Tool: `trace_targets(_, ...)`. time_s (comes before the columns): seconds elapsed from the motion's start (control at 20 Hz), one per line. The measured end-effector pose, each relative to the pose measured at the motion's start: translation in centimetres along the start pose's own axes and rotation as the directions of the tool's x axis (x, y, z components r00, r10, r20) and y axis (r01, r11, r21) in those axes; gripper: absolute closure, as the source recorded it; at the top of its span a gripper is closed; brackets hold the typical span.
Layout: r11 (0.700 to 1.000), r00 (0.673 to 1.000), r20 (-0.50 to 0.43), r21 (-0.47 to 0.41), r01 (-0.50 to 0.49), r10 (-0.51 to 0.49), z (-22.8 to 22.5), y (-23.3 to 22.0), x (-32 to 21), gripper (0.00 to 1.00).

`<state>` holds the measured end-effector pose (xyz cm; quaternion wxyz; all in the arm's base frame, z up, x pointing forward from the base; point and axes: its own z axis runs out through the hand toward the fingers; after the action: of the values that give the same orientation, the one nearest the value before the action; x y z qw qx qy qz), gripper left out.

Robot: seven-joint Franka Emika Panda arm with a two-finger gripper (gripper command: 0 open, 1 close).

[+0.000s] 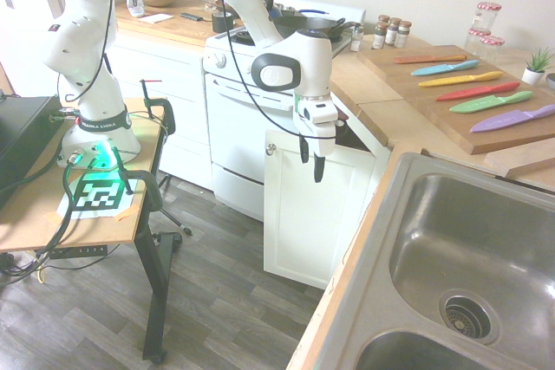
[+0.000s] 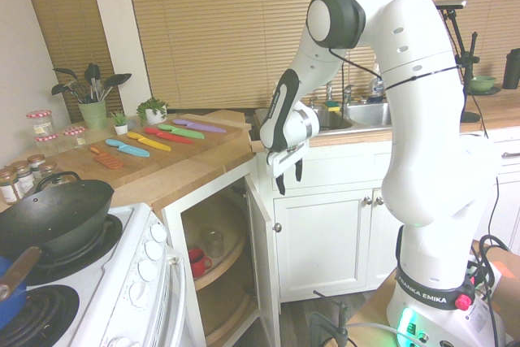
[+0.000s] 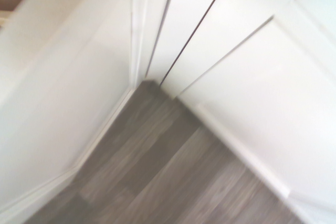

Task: Close the cabinet

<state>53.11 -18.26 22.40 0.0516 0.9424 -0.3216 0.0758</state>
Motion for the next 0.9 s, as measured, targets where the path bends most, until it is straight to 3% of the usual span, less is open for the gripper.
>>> trace_targets(0.4, 0.992, 0.991, -0.050, 0.011, 0.127, -0.126, -1.3, -2.9, -2.6, 1.00)
trace_targets(0.9, 0.987, 0.986, -0.045, 0.001, 0.162, -0.162, -1.0, -4.2, -3.8, 1.00)
